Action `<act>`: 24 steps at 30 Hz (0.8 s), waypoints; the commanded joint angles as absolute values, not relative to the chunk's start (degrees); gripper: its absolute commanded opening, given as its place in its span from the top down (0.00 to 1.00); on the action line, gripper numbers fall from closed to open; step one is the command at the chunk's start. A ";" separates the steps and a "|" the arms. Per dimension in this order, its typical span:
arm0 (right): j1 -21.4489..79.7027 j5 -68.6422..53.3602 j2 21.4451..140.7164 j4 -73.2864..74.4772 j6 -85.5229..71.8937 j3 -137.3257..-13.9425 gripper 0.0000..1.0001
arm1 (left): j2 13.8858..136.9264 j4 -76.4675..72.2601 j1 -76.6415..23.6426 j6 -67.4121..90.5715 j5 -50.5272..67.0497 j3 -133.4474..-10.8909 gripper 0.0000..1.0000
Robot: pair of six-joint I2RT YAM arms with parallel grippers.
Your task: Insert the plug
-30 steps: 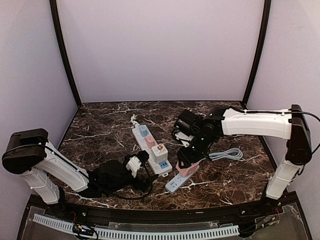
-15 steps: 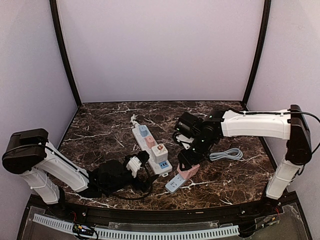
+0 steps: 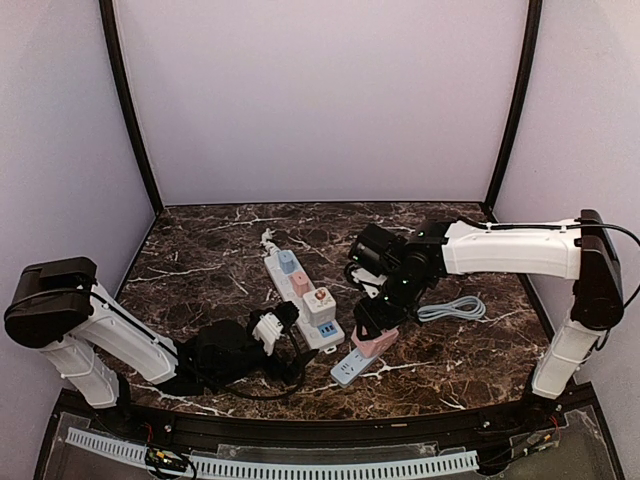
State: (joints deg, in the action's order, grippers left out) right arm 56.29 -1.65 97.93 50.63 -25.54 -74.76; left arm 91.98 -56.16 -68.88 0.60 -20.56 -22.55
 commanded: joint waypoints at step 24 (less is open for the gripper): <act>57.20 2.12 98.68 54.15 -27.42 -75.58 1.00 | 91.89 -58.29 -68.64 0.53 -20.19 -22.06 0.04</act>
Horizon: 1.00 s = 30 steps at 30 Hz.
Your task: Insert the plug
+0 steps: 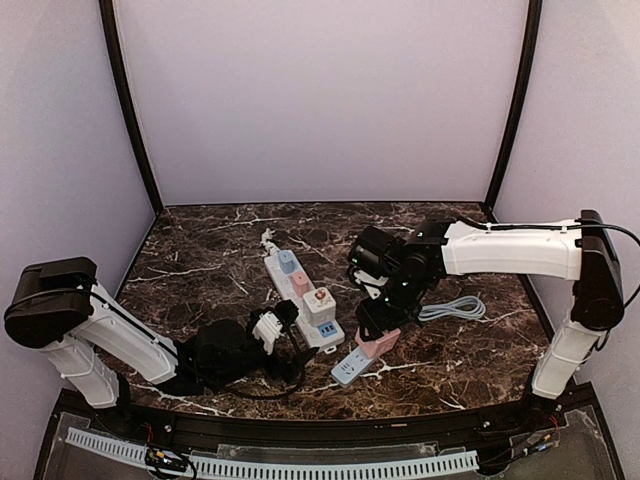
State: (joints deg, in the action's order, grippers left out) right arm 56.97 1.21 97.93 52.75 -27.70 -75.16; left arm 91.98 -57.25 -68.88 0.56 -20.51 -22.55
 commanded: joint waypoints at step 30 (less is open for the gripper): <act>60.64 4.28 108.81 57.70 -23.02 -83.52 1.00 | 91.04 -59.41 -68.64 0.35 -20.60 -20.75 0.01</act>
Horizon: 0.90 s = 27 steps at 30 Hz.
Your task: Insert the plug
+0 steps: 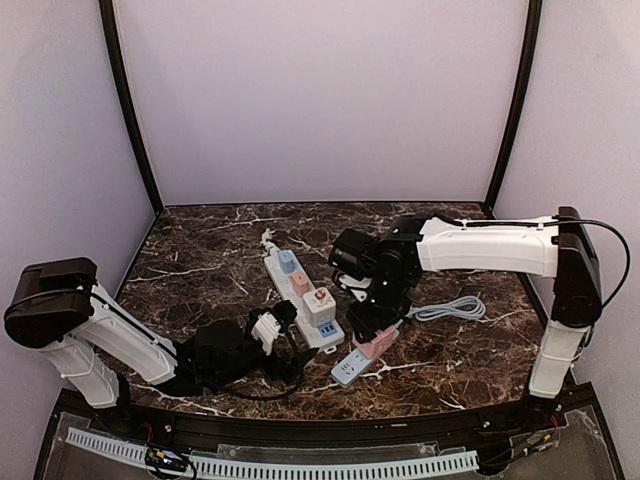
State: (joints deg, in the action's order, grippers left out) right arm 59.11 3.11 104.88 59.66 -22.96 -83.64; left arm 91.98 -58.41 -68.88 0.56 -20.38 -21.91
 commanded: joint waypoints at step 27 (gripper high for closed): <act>62.48 5.85 110.92 51.26 -23.12 -74.21 1.00 | 89.47 -59.41 -68.65 0.35 -20.35 -19.78 0.01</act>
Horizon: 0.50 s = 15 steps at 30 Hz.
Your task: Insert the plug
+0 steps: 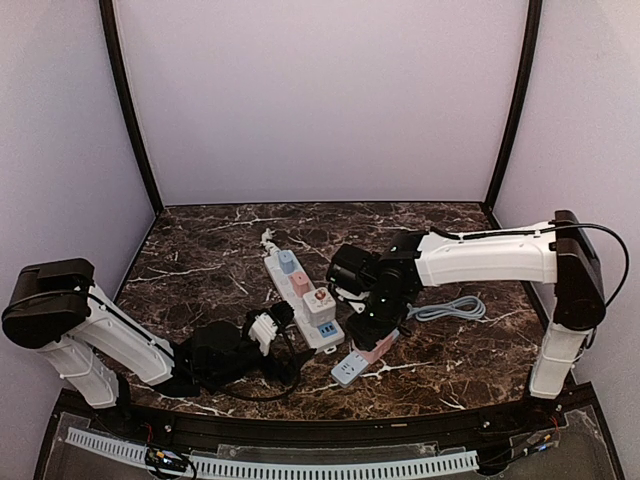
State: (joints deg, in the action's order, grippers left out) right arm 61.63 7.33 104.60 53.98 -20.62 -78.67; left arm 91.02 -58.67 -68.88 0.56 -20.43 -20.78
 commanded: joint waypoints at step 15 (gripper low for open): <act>62.49 4.70 113.18 47.81 -24.33 -70.23 1.00 | 89.95 -59.24 -68.65 0.35 -18.26 -19.98 0.01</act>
